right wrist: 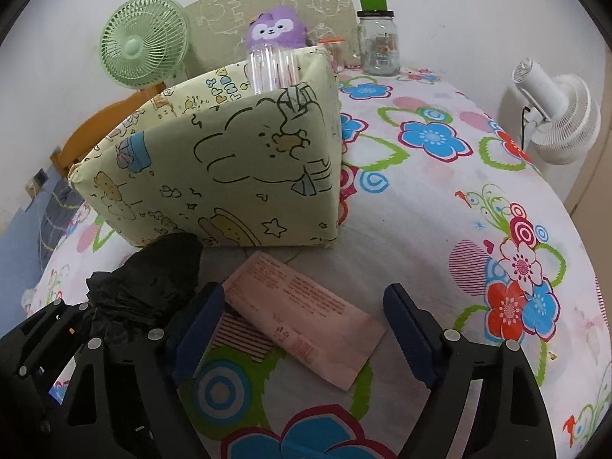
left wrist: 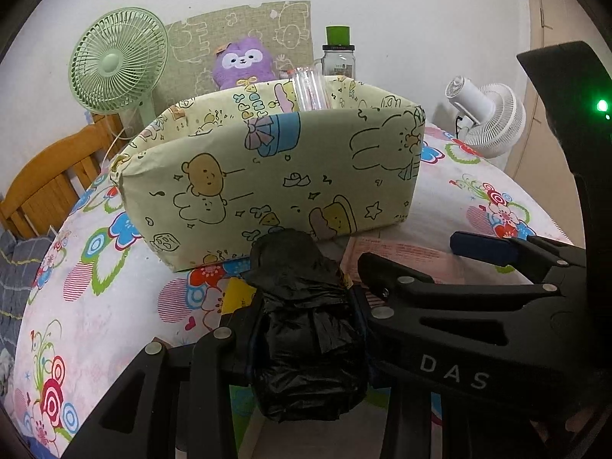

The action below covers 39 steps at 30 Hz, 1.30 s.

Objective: Organize soft objects
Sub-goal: 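Close left tool on the black folded bag, then grasp the pink packet with right tool while left tool holds the black bag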

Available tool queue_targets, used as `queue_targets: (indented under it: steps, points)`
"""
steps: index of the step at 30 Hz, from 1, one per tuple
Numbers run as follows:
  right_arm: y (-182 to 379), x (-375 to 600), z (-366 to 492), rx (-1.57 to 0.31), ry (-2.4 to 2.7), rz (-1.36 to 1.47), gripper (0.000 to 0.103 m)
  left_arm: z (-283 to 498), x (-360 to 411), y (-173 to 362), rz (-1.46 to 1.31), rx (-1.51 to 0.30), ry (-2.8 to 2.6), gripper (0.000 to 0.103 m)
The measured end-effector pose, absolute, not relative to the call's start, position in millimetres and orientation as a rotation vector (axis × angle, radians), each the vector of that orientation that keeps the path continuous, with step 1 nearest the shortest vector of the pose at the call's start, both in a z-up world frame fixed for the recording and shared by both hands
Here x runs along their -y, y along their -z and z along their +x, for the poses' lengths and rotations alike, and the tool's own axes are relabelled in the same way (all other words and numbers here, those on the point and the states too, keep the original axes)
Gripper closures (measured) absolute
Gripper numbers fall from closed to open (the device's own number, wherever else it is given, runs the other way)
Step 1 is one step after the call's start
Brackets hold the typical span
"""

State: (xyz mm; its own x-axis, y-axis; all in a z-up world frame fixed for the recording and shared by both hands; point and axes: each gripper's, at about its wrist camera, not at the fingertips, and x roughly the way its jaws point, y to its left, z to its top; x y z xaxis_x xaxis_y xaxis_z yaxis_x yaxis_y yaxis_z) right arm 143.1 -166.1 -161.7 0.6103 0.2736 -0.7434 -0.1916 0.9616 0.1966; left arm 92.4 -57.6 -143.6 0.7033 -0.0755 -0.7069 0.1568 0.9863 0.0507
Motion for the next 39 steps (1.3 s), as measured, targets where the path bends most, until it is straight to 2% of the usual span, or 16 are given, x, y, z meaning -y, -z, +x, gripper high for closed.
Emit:
queue_targets:
  steps: [3,12,23,28,30,31,39]
  points:
    - [161,164,140,-0.878,-0.288,0.106,0.031,91,59,144,0.119,-0.777,0.129,0.063]
    - [159,160,128,-0.9,-0.319,0.112,0.042,81,59,144,0.125,-0.775,0.154,0.063]
    - [154,155,123,-0.919,-0.347,0.026,0.044,73,59,145,0.124,-0.775,0.166,0.063]
    - [158,158,129,-0.934,-0.381,0.07,0.045,76,57,144,0.123,-0.783,0.159,0.063]
    - [158,159,131,-0.934,-0.378,0.087,0.056,77,55,143,0.116,-0.786,0.166,0.063]
    - [158,160,132,-0.935,-0.369,0.085,0.058,77,54,143,0.114,-0.786,0.167,0.063]
    - [157,155,134,-0.941,-0.388,0.053,0.058,76,51,144,0.139,-0.786,0.154,0.062]
